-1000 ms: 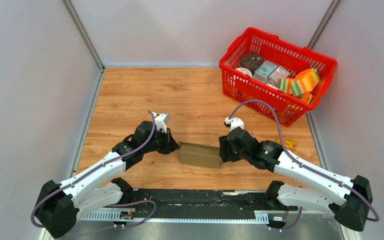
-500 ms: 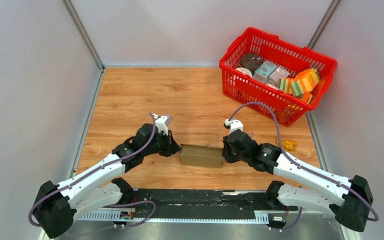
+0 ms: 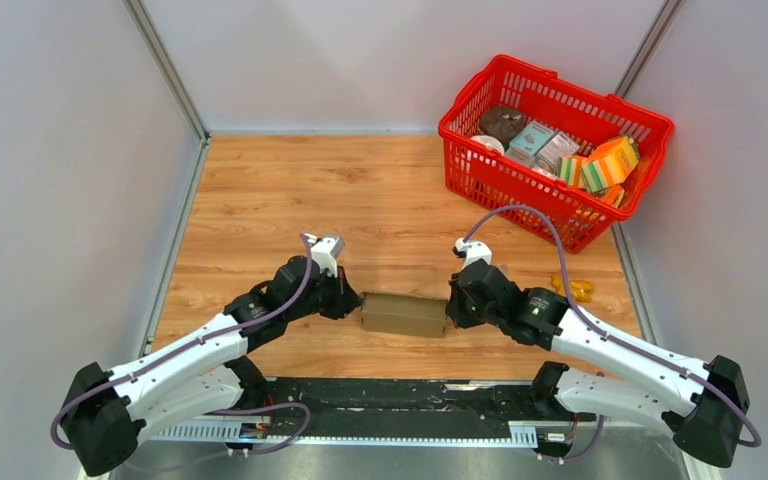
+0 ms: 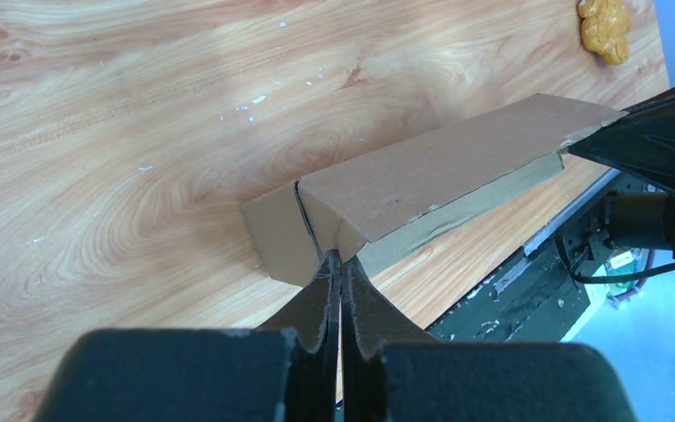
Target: Fold the paper box
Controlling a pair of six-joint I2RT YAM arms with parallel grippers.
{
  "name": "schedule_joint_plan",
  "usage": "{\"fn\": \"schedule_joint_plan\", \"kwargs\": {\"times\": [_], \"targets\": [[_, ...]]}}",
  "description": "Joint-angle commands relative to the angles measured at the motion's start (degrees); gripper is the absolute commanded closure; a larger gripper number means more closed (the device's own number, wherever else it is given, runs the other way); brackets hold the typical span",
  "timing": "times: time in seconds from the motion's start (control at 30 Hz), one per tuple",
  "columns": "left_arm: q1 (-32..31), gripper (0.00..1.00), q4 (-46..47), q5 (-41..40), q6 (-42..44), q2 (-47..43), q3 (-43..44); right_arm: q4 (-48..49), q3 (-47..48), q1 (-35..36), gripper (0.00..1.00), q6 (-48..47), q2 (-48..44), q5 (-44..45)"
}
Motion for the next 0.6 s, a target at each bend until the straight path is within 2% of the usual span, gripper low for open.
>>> {"fn": "schedule_joint_plan", "kwargs": {"times": [0.0,0.13,0.23,0.57], "targets": [[-2.0,1.0,-1.7,-4.5,0.1,-0.4,-0.3,-0.9,3.3,-0.1,1.0,3.1,-0.1,-2.1],[-2.6,1.0,-1.2,-4.9,-0.7,0.5,-0.6,2.3,1.5,0.0,1.0,3.2,-0.6,-4.5],[-2.8,0.95,-1.2,-6.6,-0.9,0.3,-0.5,3.3,0.8,-0.1,1.0,2.7,-0.6,-4.9],[-2.8,0.72,-1.7,-9.8,0.7,1.8,0.6,4.6,0.0,0.0,1.0,1.2,-1.3,-6.1]]}}
